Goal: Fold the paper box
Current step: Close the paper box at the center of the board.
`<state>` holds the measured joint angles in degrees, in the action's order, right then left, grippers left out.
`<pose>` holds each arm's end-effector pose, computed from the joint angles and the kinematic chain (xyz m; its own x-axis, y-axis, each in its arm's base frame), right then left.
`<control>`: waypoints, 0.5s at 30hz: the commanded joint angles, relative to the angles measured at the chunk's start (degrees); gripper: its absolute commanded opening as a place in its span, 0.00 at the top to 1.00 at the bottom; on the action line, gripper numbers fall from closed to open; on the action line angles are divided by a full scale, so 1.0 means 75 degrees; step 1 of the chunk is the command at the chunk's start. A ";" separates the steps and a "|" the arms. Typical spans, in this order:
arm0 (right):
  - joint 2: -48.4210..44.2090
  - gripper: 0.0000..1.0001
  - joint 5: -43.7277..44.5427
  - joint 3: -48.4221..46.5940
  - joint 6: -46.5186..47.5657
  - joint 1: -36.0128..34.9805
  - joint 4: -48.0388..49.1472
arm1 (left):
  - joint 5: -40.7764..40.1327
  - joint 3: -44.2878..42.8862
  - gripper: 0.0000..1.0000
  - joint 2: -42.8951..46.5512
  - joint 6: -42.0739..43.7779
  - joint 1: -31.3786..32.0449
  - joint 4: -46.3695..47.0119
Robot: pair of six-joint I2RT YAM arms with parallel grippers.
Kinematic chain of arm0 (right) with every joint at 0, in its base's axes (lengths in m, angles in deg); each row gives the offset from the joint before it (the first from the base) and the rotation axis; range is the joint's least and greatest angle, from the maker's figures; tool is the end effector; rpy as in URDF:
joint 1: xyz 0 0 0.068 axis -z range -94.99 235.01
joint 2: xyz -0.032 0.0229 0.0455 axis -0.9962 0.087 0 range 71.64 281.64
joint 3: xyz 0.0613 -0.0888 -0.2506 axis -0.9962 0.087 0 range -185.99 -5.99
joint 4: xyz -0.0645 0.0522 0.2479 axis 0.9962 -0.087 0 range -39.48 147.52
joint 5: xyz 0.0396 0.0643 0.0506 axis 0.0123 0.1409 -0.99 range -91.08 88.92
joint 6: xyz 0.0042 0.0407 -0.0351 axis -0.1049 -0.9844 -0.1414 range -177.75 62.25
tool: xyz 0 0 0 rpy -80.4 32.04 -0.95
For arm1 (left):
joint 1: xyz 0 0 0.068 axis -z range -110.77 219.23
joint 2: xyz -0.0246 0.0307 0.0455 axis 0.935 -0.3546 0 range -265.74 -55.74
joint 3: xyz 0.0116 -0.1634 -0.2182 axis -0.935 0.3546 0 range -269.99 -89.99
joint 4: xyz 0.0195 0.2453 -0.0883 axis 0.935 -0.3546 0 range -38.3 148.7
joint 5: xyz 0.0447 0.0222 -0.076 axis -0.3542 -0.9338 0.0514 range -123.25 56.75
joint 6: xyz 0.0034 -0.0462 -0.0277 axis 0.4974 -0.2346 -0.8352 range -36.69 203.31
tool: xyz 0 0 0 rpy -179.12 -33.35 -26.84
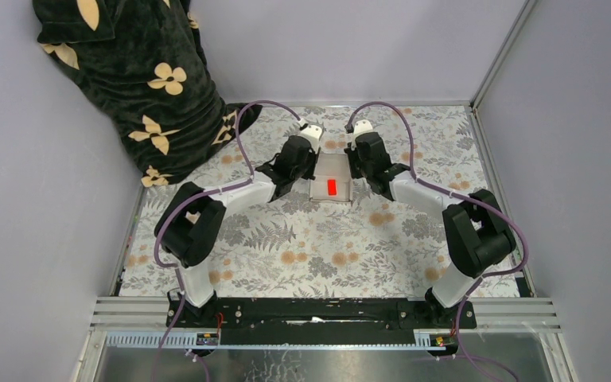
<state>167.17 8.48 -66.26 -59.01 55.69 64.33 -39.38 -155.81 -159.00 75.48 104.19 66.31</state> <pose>0.3307 0.1790 0.2319 -0.4230 -0.2127 -0.8808 -0.3464 0.9362 -0.0597 0.3353 -0.2299 0.2147 -0.4710 0.1640 -0.8667 0.4337 0.8987 -0.0656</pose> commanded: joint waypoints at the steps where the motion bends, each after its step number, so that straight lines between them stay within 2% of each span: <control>1: 0.0236 1.00 0.0597 -0.0340 -0.0209 -0.0228 0.0729 | -0.0719 -0.0389 1.00 -0.0321 -0.0210 0.0214 0.0361; 7: 0.0574 1.00 0.1409 -0.0260 -0.0457 -0.0382 0.1218 | -0.1387 -0.0278 1.00 -0.0452 -0.0531 0.0339 0.0651; 15: 0.0707 1.00 0.1913 -0.0145 -0.0549 -0.0580 0.1720 | -0.1823 -0.0287 1.00 -0.0452 -0.0772 0.0440 0.0802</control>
<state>172.24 19.48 -66.56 -61.98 52.91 72.38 -50.02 -157.14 -162.32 71.50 106.46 67.97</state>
